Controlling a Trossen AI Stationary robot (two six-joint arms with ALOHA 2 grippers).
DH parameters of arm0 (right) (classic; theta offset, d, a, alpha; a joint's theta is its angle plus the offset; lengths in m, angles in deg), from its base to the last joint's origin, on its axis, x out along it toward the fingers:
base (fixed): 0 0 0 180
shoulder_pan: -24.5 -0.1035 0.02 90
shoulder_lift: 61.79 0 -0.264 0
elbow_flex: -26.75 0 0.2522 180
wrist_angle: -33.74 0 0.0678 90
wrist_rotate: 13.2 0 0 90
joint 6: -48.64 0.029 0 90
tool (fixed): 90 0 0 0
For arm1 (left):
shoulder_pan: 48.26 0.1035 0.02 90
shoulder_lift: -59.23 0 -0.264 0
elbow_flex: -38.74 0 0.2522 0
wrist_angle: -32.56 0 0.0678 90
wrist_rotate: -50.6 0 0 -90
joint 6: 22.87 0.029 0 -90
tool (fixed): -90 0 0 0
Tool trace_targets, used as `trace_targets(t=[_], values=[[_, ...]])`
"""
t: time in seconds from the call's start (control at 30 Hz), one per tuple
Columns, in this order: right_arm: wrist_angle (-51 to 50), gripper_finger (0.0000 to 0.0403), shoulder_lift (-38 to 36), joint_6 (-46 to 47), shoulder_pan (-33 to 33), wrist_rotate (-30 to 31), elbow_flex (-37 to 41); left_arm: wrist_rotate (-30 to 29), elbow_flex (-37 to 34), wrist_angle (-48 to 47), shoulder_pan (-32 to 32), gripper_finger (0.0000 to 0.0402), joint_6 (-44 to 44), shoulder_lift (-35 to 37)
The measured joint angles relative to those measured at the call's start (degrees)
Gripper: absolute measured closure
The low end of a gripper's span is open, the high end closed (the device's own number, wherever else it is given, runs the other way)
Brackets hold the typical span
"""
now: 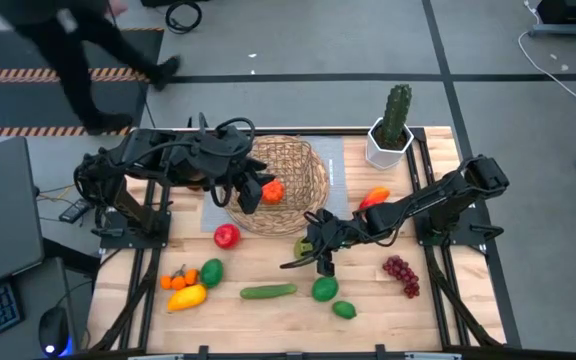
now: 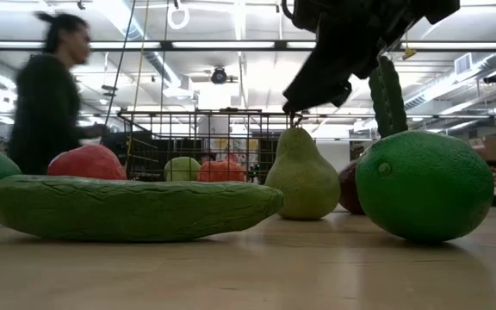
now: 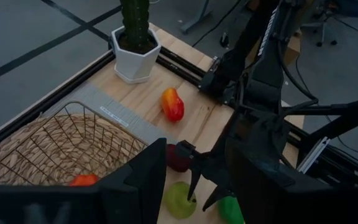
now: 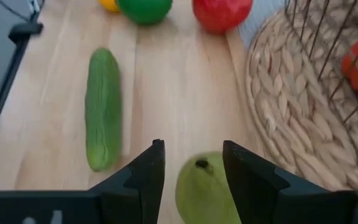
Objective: Build produce basket
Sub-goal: Put the pear into the gold wire basket
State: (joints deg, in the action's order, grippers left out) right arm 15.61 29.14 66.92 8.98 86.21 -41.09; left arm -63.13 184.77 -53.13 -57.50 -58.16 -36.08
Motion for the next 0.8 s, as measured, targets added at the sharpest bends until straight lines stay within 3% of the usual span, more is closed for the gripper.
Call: trace_targets(t=[0.47,0.8], values=[[-1.1,0.0235,0.5,-0.2,1.2,1.1,0.0,0.0,0.0,-0.5,0.0,0.0230,0.1,0.0],[0.5,0.0244,2.3,3.7,1.5,-2.4,0.0,0.0,0.0,-0.6,-0.1,0.0230,-0.3,0.0]])
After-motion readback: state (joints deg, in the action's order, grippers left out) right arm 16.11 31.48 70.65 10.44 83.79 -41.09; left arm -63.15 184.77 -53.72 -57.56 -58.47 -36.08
